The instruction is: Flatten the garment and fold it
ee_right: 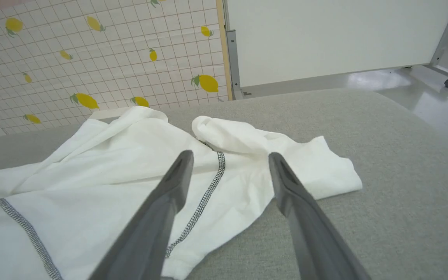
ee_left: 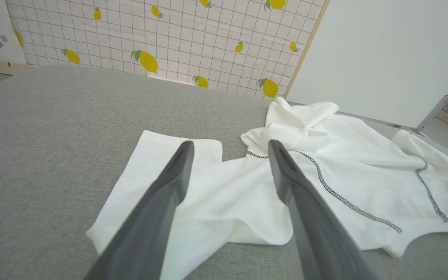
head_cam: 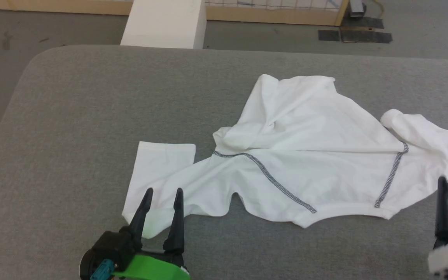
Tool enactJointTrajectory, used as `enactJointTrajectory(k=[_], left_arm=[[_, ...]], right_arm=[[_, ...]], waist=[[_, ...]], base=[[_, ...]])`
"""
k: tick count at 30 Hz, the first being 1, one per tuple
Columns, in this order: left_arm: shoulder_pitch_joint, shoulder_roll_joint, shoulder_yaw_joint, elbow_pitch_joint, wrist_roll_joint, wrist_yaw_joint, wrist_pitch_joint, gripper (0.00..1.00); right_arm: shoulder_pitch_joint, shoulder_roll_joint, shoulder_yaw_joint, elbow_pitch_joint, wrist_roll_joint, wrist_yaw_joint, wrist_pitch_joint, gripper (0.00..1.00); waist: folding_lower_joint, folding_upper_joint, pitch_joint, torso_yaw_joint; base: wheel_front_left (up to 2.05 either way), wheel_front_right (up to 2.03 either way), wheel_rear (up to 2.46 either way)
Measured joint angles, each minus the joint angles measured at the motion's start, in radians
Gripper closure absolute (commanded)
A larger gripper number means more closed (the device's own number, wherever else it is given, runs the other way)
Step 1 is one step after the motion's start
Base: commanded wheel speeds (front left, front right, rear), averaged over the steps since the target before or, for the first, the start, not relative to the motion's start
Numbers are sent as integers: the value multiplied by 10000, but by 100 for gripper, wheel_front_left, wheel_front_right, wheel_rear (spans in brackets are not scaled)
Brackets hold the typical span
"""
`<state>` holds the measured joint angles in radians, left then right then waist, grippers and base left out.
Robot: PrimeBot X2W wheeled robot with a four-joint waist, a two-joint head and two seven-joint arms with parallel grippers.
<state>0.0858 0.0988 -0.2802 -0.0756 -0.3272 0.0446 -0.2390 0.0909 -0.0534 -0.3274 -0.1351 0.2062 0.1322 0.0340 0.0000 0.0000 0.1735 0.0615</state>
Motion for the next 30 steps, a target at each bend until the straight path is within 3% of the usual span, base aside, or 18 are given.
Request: enactJointTrajectory(k=[5,11,15,22,27,28,29,30], left_arm=[[359,90,19,2,-65,17,82,0],[-9,552,-228,-35,244,-8,938,0],[-986,1097,-234,408,387,-209,2370,0],[-2445,2387,-690,2284,650,-970,5559,0],[-2873,2773,-892,3223,658,-1243,6381,0],[-2894,2752,-901,3308,539,-1279,6381,36],[-2914,2740,-936,3359,462,-1335,6360,100],[-2919,2727,-911,3382,393,-1352,6247,100]], right_arm=[[1335,13,625,941,894,-2,-1549,0],[1401,29,1016,1323,917,0,-2033,0],[1309,27,1060,1300,832,-2,-2029,0],[1258,27,1277,1212,761,0,-1994,0],[1251,27,1384,1166,763,0,-1921,0],[1243,27,1390,1160,763,0,-1918,0],[1231,27,1388,1154,763,0,-1914,0],[1222,27,1373,1147,763,0,-1914,0]], waist=[[0,0,-136,-443],[0,0,-382,-632],[0,0,-428,-697],[-1,0,-288,-873],[0,0,-168,-1071],[0,0,-144,-1103],[0,0,-114,-1141],[0,0,-77,-1170]], base=[[0,0,0],[0,0,0],[0,0,0],[0,0,0],[0,0,0],[0,0,0],[0,0,0],[0,0,0]])
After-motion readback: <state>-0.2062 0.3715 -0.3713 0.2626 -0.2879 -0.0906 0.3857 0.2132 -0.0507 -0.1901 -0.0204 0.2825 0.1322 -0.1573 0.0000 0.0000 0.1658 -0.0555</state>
